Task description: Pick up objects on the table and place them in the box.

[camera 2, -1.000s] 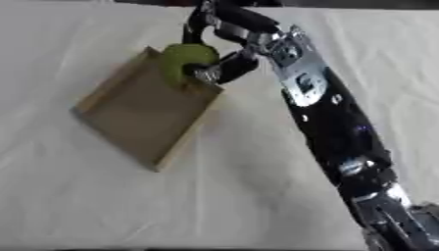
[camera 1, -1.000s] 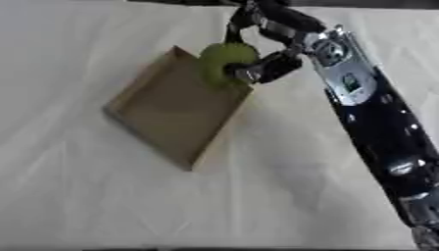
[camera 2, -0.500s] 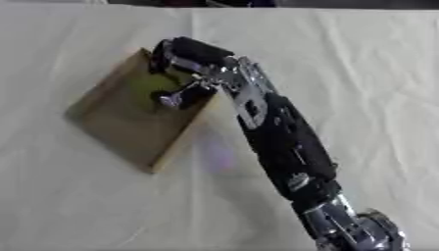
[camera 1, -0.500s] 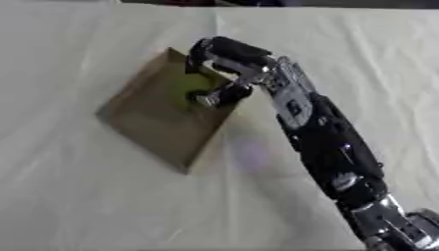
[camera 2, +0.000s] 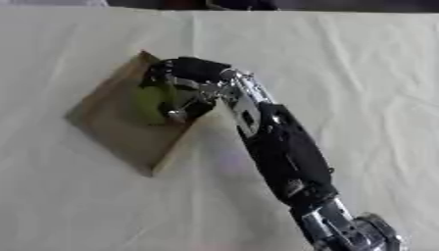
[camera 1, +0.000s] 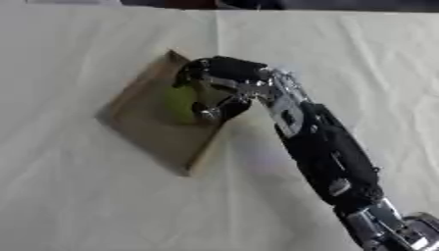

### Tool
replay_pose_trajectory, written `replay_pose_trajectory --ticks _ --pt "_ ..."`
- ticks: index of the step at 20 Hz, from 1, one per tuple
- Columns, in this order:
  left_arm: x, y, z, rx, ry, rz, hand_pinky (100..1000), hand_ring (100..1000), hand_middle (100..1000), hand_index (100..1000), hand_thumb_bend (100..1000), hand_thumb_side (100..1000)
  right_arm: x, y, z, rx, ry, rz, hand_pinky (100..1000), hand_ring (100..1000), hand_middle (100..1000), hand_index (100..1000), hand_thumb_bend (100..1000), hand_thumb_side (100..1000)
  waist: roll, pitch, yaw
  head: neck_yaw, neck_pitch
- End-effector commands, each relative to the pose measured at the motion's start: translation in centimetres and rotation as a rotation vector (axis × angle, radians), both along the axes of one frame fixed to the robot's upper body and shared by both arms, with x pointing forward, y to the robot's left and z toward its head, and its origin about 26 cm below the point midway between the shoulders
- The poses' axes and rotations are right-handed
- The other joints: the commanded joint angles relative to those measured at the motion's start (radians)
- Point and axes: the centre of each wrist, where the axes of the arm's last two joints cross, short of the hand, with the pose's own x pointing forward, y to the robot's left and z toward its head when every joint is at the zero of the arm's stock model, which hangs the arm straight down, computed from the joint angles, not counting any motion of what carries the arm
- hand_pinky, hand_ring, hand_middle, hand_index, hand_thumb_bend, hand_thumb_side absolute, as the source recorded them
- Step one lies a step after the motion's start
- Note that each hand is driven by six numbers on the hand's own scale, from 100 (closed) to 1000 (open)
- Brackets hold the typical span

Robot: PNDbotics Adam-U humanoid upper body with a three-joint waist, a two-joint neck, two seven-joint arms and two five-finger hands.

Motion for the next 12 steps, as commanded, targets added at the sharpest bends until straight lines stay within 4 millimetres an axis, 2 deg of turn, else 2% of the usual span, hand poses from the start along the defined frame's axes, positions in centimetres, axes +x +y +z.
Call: replay_pose_trajectory --ticks 1,6,9,12 --pt "-0.2 -0.1 1.3 0.034 -0.024 0.005 907 846 670 810 100 597 -0.3 -1.3 2.9 0.040 -0.077 0.040 874 943 861 900 100 100 0.006 -0.024 -0.004 0.009 -0.008" --pt "-0.5 -0.1 1.3 0.031 -0.021 0.017 907 846 671 810 100 598 -2.2 -4.9 6.8 0.304 -0.141 0.066 884 946 849 897 100 100 0.006 -0.029 -0.015 0.025 -0.007" --pt "-0.6 -0.1 1.4 0.030 -0.019 0.027 908 846 671 810 100 598 -3.9 -8.4 9.1 0.502 -0.131 0.057 876 944 830 882 100 100 0.007 -0.031 -0.026 0.039 -0.007" --pt "-0.9 0.0 1.2 0.027 -0.014 0.041 908 847 671 810 100 597 -6.0 -12.9 11.1 0.638 -0.117 0.026 874 941 825 874 100 100 0.009 -0.032 -0.039 0.053 -0.008"
